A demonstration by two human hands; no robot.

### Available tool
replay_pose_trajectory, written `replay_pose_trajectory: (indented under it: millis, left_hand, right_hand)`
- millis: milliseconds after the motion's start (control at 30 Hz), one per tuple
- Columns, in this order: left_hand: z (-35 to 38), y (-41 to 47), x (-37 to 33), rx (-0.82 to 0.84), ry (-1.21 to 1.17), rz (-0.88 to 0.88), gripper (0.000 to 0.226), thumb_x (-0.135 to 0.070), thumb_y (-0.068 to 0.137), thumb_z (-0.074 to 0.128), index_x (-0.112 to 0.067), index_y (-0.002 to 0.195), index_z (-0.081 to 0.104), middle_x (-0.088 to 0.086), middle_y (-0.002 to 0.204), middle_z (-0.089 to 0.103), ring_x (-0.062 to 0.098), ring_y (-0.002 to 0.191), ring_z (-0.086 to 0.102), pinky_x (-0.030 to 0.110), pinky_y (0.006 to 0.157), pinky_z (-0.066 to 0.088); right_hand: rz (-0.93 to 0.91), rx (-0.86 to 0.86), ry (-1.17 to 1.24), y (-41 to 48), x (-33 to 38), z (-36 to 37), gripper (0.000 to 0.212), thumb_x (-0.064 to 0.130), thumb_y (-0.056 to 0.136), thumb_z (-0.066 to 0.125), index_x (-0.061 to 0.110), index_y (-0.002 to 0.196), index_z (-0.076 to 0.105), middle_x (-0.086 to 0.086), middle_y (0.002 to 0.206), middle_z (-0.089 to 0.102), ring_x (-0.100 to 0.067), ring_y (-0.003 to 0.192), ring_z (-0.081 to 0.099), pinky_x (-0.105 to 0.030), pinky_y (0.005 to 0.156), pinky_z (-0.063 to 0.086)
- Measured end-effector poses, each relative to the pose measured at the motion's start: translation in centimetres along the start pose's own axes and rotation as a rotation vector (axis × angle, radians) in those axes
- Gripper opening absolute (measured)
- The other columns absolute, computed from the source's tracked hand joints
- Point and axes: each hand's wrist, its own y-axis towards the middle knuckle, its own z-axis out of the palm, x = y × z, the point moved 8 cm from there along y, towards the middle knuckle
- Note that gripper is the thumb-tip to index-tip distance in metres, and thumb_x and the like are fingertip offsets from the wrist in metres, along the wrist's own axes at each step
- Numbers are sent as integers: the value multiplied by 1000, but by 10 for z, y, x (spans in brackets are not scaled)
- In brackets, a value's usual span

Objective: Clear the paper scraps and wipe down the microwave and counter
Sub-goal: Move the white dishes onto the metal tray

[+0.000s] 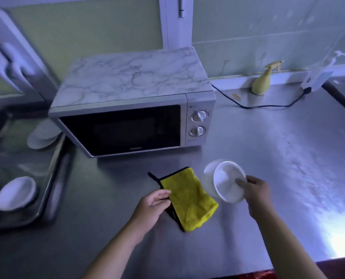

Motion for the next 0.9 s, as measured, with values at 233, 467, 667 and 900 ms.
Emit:
replay_pose_trajectory:
  millis: [233, 467, 667, 900]
  left_hand:
    - [-124, -99, 26, -174, -386, 26, 22, -17, 96, 60, -14, 116, 68, 10, 115, 69, 23, 106, 65, 54, 92, 52]
    - [-244, -178, 78, -285, -521, 67, 51, -44, 61, 81, -15, 102, 75, 4, 106, 72, 7, 91, 66, 45, 82, 58]
    - [-311, -217, 114, -332, -547, 68, 51, -37, 59, 85, -15, 103, 71, 16, 111, 70, 28, 101, 70, 43, 84, 60]
    - [-369, -227, 140, -458, -643, 24, 22, -10, 76, 70, -15, 97, 76, 9, 97, 75, 26, 87, 73, 38, 66, 60]
  right_hand:
    - [-9, 296, -18, -164, 1, 171, 9, 13, 82, 75, 17, 74, 75, 4, 58, 61, -21, 59, 52, -31, 53, 44]
    - [-119, 480, -124, -281, 7, 290, 7, 11, 85, 72, 13, 79, 76, 0, 69, 68, -20, 66, 60, -30, 56, 44]
    - [-130, 501, -178, -350, 0, 356, 13, 10, 85, 73, 15, 74, 76, -7, 74, 69, -25, 68, 61, -35, 59, 47]
    - [-130, 751, -121, -399, 17, 416, 28, 43, 82, 71, 20, 93, 81, -7, 94, 76, -21, 88, 71, -45, 75, 61]
